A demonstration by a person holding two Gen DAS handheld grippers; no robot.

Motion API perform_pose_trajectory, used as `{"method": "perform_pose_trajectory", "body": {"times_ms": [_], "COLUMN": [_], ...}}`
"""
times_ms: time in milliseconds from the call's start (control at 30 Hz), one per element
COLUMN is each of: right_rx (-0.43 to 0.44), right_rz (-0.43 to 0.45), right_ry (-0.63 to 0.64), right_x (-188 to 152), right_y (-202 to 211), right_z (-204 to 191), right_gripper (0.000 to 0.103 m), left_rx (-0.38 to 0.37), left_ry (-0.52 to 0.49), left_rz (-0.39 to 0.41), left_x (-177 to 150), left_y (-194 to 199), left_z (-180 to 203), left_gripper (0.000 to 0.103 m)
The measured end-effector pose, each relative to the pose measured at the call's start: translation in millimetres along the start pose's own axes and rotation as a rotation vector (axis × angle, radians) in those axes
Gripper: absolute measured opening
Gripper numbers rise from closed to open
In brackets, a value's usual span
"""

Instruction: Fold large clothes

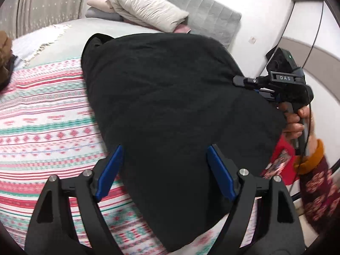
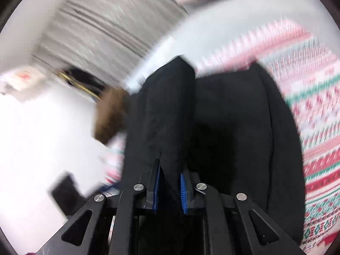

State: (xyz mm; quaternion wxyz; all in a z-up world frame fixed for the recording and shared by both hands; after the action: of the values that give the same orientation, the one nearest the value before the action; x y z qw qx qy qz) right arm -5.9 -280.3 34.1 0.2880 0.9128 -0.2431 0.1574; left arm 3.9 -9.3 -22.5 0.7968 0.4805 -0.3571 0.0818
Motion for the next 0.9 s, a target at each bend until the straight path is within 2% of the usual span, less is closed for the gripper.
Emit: {"method": "perform_pose_trajectory", "body": {"times_ms": [100,167,200,233,300,400,533,700,800,867,900], "right_rx": [-0.097,-0.211,-0.243,-0.258,-0.232,-0.189,-0.209,-0.082,-0.125,-0.144,-0.161], "right_rz": [0.03,-0.001,-0.026,-0.032,-0.005,0.019,0.012,-0.041,-0.077,-0.082,-0.095], "right_ry": [0.012,-0.008,-0.034,-0.057,-0.115,-0.161,-0.186,-0.225,-0.215,-0.21,-0.187], "right_x": [0.0,-6.7,-12.2,-14.5,-18.7,-22.9,-19.6,-25.8,-26.2,-26.2,-26.6], "right_y": [20.5,18.4,16.7,15.8,24.7,39.6,49.0,43.4,29.3,17.5,9.1], "right_z": [6.3,25.9,37.4,43.1,54.3,62.1,67.5,74.0,72.3,74.2,71.2], "right_gripper": [0.016,0.021,0.028,0.03,0.047,0.064,0.068,0.072,0.075,0.075,0.072], "left_rx": [-0.066,-0.054,-0.036,-0.021,-0.014,-0.02,-0.018,0.002,0.01,0.018,0.025], "left_ry": [0.013,-0.011,-0.021,-0.031,-0.032,-0.022,-0.017,-0.028,-0.034,-0.034,-0.034], "left_rz": [-0.005,-0.011,-0.009,-0.003,0.0,-0.009,-0.008,-0.003,-0.003,-0.001,-0.001], "left_x": [-0.6,-3.0,-3.5,-4.1,-3.9,-3.2,-3.6,-4.0,-4.4,-5.2,-5.4], "left_y": [-5.4,-15.0,-17.1,-18.1,-16.8,-16.7,-17.2,-20.8,-20.9,-21.8,-22.8], "left_z": [9.9,19.0,22.7,26.1,28.0,26.6,26.5,29.0,29.9,29.9,29.8], "left_gripper": [0.081,0.081,0.081,0.081,0.081,0.081,0.081,0.082,0.082,0.083,0.084]}}
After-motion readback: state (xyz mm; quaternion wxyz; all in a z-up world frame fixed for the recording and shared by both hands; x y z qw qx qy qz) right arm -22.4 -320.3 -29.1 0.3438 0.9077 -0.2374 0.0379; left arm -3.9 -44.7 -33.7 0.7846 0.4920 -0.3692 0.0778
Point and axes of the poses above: each gripper's, at about its wrist camera, not at the fingertips, and y roughly against the way its jaws point, z to its right, x to its top, the point moved 2 cm from there along -y, roughly the way its jaws point, and after that the axes turned 10 degrees about x, right-handed, at the moved point
